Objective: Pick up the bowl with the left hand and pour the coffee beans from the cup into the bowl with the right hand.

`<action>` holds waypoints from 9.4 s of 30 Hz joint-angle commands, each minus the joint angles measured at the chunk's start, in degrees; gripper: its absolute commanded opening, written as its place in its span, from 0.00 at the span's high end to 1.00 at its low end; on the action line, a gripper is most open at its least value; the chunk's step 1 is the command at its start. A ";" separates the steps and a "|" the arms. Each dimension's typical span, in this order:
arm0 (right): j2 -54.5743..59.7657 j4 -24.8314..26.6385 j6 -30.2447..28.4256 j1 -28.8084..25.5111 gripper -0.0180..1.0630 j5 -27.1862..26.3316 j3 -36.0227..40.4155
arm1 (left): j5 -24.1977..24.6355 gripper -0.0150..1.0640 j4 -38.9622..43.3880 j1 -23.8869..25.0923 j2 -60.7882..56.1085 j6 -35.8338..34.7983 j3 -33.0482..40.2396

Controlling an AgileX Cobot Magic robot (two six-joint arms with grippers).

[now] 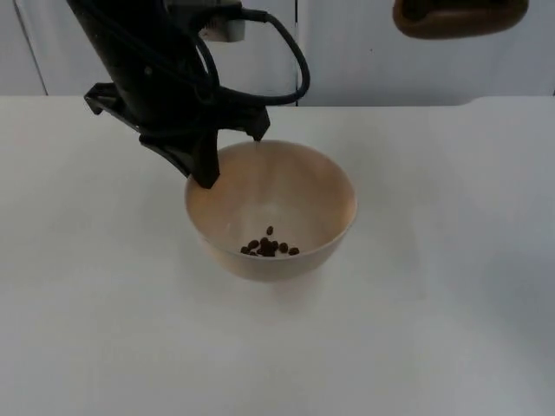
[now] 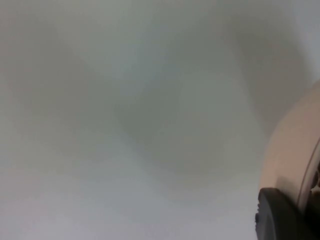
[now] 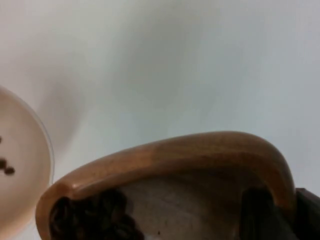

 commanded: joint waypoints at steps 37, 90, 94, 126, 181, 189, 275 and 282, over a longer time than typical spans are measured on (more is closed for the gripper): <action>6.64 -1.12 15.14 -8.90 0.98 -32.33 32.21 | -13.21 0.99 -6.23 7.10 6.00 5.22 6.51; 15.74 -0.71 22.33 -8.90 0.98 -41.72 34.38 | -13.40 0.77 -6.13 7.10 6.00 5.22 6.51; 15.74 -0.71 22.33 -8.90 0.98 -41.83 34.38 | -13.71 0.59 -6.13 7.10 6.00 5.22 6.51; -4.74 -0.79 15.48 -8.90 0.21 -42.78 34.38 | -15.97 0.44 -5.17 7.10 -8.98 5.22 6.51; -80.39 7.87 1.40 -8.69 0.21 -24.71 65.58 | -12.56 0.44 -4.11 7.10 -70.43 5.22 34.32; -89.80 9.69 -2.73 -8.69 0.21 -17.96 65.58 | -11.11 0.44 -3.86 7.10 -80.96 5.22 39.93; -104.12 13.33 -8.23 -8.69 0.01 -8.33 74.12 | 11.73 0.01 6.87 7.10 -111.07 -2.84 51.60; -104.12 11.10 -5.21 -8.69 0.01 -8.43 74.12 | 11.73 0.01 9.19 7.10 -111.07 -5.92 51.60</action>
